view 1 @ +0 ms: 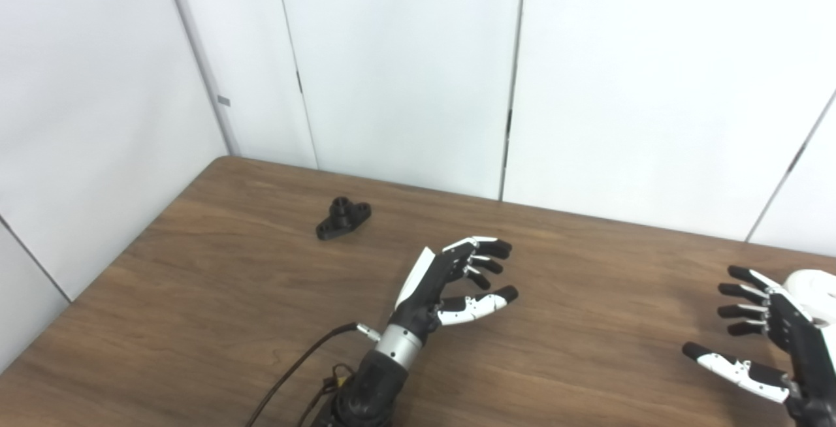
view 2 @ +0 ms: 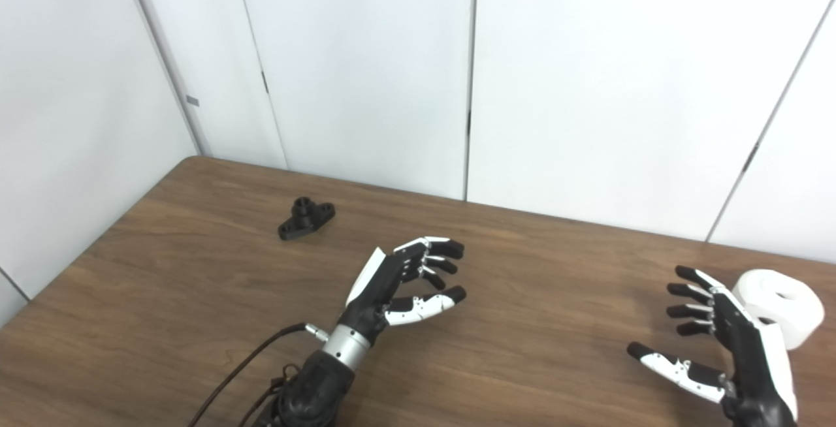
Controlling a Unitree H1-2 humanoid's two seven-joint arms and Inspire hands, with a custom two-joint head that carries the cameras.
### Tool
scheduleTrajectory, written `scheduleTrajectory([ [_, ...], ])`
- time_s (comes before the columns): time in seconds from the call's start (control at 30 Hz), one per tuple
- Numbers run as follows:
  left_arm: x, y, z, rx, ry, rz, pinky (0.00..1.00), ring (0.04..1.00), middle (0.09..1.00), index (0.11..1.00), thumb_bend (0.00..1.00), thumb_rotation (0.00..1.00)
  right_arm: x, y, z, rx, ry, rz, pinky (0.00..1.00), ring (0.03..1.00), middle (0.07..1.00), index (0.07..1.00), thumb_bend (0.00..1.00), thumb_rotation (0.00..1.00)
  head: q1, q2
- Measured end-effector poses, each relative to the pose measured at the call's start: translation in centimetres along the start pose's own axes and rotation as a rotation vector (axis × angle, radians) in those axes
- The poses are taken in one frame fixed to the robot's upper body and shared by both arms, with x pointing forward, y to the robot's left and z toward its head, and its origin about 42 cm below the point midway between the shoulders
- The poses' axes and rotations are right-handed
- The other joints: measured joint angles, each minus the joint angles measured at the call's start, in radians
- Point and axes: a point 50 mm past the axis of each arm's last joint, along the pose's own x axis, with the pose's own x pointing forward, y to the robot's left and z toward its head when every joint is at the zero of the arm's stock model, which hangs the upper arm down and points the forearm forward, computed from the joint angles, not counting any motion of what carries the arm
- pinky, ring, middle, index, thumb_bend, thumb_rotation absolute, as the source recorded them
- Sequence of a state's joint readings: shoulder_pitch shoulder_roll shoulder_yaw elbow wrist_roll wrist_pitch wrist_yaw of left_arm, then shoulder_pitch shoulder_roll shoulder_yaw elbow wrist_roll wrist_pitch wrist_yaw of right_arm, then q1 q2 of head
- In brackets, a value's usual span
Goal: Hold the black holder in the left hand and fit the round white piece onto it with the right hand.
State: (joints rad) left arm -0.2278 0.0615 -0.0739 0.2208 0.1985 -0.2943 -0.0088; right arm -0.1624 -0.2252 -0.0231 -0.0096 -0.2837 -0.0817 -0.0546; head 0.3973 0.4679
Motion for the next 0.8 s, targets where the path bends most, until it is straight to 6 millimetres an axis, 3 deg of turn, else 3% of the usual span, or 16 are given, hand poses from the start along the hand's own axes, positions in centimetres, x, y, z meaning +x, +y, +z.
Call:
scheduleTrajectory([
  [0.2,0.3,-0.1,0.0,0.000,-0.009,-0.001,0.54,0.654,0.727,0.707,0.63,0.24,0.0,-0.2,0.0,-0.001,-0.005,-0.007,0.53,0.627,0.727,0.798,0.60,0.00,-0.002,0.005],
  [0.5,0.3,0.2,0.0,0.032,-0.014,0.015,0.48,0.624,0.689,0.676,0.69,0.10,0.1,-0.4,0.4,-0.002,-0.022,-0.009,0.51,0.614,0.712,0.787,0.61,0.00,0.003,0.008],
  [0.8,0.2,3.2,0.5,0.117,-0.023,0.015,0.46,0.563,0.637,0.635,0.74,0.01,0.0,-0.4,0.4,-0.002,-0.020,-0.004,0.51,0.609,0.714,0.784,0.61,0.00,0.005,0.008],
])
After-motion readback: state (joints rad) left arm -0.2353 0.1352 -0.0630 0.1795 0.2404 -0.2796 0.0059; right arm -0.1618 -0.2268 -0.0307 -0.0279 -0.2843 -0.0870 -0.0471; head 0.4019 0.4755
